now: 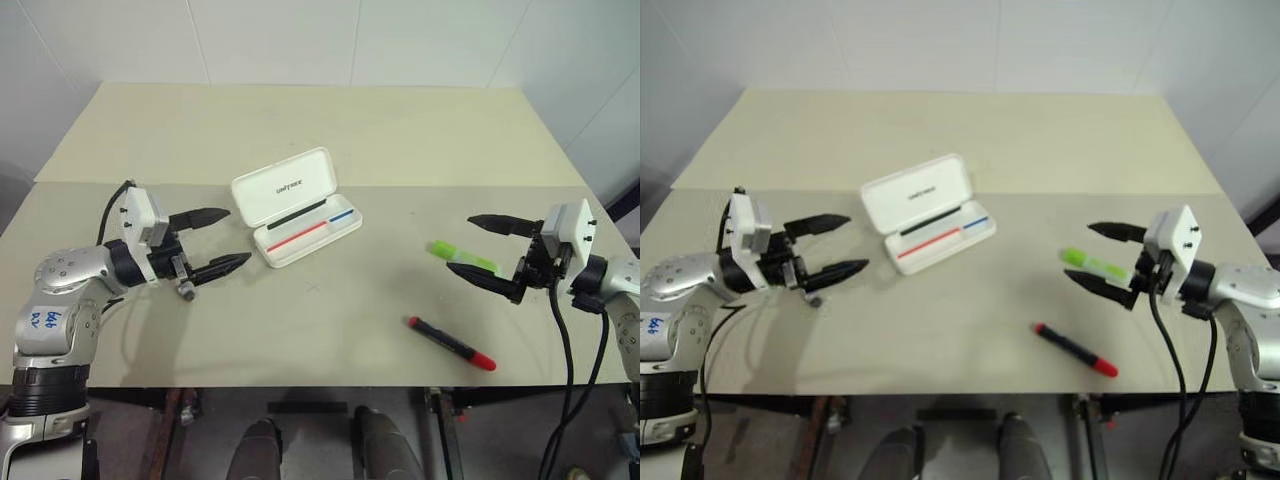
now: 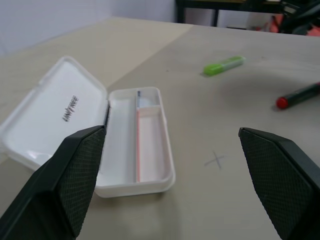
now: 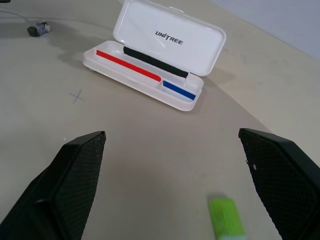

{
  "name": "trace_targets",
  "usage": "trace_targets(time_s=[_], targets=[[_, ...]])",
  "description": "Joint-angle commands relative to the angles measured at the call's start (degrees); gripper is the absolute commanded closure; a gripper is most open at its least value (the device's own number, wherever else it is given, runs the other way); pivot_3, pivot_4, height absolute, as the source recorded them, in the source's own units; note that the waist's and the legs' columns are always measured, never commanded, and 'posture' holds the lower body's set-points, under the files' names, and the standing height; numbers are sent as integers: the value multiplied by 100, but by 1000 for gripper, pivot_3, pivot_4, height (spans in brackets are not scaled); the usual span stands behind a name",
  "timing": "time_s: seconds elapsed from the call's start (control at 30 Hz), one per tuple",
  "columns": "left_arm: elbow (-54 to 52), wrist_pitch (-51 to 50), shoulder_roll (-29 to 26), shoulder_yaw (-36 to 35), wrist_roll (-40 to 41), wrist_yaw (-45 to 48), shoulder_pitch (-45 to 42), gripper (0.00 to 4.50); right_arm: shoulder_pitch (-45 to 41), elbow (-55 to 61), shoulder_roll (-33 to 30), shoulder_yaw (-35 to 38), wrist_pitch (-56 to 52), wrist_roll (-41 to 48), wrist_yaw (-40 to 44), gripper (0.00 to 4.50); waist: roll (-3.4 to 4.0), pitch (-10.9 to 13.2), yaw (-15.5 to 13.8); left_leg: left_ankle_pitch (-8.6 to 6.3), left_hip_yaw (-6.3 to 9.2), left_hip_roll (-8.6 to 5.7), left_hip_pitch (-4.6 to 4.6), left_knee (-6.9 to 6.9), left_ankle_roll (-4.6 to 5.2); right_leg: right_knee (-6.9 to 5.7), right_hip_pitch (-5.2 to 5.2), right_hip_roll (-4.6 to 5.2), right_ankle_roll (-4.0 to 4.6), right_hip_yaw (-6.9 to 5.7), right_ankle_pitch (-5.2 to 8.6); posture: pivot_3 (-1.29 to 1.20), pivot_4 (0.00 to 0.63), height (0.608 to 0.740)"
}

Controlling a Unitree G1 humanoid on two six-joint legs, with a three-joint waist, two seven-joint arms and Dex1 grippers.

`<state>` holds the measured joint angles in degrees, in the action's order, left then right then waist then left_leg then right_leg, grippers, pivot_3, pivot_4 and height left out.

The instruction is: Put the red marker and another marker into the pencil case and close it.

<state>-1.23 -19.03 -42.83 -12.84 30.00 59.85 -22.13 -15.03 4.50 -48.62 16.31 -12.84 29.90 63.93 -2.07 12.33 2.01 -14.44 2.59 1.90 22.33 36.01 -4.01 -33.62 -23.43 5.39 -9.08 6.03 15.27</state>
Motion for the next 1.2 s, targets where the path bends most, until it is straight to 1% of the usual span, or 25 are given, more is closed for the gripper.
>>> trace_targets(time_s=[0.03, 0.33, 0.4, 0.43, 0.6, 0.7, 0.8, 0.9, 0.97, 1.2], targets=[[160, 185, -122, -22, -89, 123, -183, 41, 4, 226, -98, 228, -7, 138, -7, 0, 0, 0, 13, 0, 0, 0, 0, 0, 0, 0, 0, 0, 3, 0, 1, 0, 150, 740], [288, 424, -26, 265, -397, 123, -247, 41, 43, 394, 5, 168, -32, 153, -182, 0, 0, 0, 8, 0, 0, 0, 0, -2, 0, -1, 0, 0, -5, 0, -3, 0, 150, 740], [490, 673, -26, 404, -671, 80, -353, 452, -7, 429, 64, 100, -32, 151, -228, 0, 0, 0, -3, 0, 0, 0, 0, 0, 0, -1, 0, 0, -5, 0, -3, 0, 150, 740], [546, 665, 3, 492, -678, 145, -447, 688, -13, 439, 107, 70, 2, 146, -236, 0, 0, 0, -5, 0, 0, 0, 0, 1, 0, -1, 0, 0, -5, 0, -2, 0, 150, 740], [808, 700, 86, 752, -844, 165, -698, 2316, 19, 593, 341, -77, 74, 58, -372, 0, 0, 0, -14, 1, 0, 0, 0, 2, 0, -2, 1, 0, -7, 0, -4, 0, 150, 740], [841, 629, 151, 812, -869, 141, -804, 2316, 40, 848, 429, -154, -44, 86, -505, 0, 0, 0, -4, 1, 0, 0, 0, 0, 0, -7, -1, -1, -14, 0, -7, 0, 150, 740], [891, 557, 286, 1023, -973, 119, -941, 2316, 67, 1098, 455, -251, -146, 170, -531, 0, 0, 0, -22, 1, 0, 0, 0, 0, 0, -12, -3, -1, -42, 0, -21, 0, 150, 740], [956, 387, 609, 1434, -1264, -108, -1237, 2316, 128, 1338, 444, -334, -205, 296, -386, 0, 0, 0, -50, 1, 1, -1, 0, 4, 0, -11, 0, -1, -56, 0, -28, 0, 150, 740], [1046, 332, 724, 1548, -1348, -138, -1337, 2316, 114, 1480, 477, -413, -257, 320, -432, 0, 0, 0, -40, 1, 3, -2, 2, 9, 0, -9, 2, 0, -55, 0, -28, 0, 150, 740], [1396, 231, 821, 1795, -1602, -105, -1498, 2316, 10, 1861, 656, -477, -323, 333, -800, 0, 0, 0, -1, 1, 3, 0, -2, -2, 0, -17, -6, -4, -64, 0, -31, 0, 150, 740]])
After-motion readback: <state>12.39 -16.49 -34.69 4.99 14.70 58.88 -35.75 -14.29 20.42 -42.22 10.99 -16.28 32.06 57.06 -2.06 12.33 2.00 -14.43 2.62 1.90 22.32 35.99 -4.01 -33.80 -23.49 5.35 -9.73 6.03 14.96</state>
